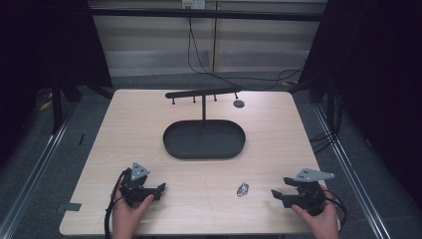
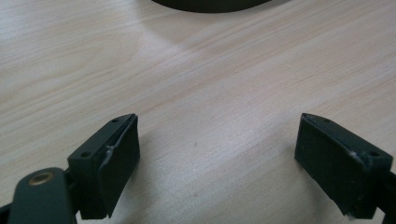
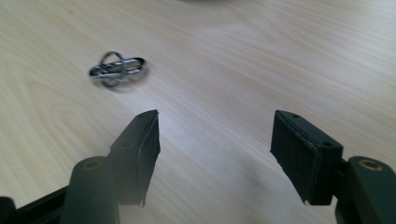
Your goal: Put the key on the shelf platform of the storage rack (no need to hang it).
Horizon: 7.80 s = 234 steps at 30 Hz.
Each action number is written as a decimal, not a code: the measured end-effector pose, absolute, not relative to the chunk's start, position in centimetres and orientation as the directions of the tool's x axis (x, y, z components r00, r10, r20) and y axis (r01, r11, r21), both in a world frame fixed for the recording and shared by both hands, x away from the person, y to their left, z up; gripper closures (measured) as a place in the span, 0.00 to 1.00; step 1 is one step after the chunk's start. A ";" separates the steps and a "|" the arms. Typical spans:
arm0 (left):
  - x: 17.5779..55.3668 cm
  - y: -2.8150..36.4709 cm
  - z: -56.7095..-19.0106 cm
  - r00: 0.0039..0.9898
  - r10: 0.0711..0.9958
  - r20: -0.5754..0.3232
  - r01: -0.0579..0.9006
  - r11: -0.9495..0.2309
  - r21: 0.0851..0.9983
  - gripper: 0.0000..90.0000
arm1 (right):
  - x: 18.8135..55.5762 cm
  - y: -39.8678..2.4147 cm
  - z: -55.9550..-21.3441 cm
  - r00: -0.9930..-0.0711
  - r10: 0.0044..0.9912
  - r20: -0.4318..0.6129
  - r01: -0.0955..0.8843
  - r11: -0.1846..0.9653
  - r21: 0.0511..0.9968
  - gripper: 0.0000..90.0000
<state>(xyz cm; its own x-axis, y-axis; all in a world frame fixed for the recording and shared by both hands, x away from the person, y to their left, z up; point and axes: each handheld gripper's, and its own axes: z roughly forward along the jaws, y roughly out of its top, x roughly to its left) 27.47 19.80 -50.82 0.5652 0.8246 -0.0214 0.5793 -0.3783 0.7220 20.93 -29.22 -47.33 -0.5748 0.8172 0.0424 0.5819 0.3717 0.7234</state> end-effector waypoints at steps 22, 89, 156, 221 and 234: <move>27.6 19.7 -50.9 0.564 0.826 -0.025 0.579 -0.373 0.725 0.15 | 23.5 -21.8 -48.0 -0.666 0.744 0.055 0.586 0.477 0.655 0.56; 27.7 19.7 -50.9 0.561 0.828 -0.026 0.581 -0.371 0.725 0.15 | 24.5 -21.0 -45.3 -0.661 0.745 0.085 0.581 0.437 0.687 1.00; 27.7 19.7 -50.9 0.562 0.827 -0.021 0.579 -0.376 0.723 0.15 | 31.8 -17.5 -39.0 -0.637 0.760 0.127 0.566 0.349 0.747 1.00; 27.7 19.7 -50.9 0.561 0.828 -0.021 0.580 -0.375 0.724 0.15 | 39.7 -11.9 -42.4 -0.534 0.835 0.128 0.610 0.276 0.742 0.99; 27.7 19.7 -50.9 0.561 0.827 -0.021 0.580 -0.375 0.723 0.15 | 40.7 -9.9 -43.0 -0.553 0.823 0.126 0.602 0.291 0.744 0.99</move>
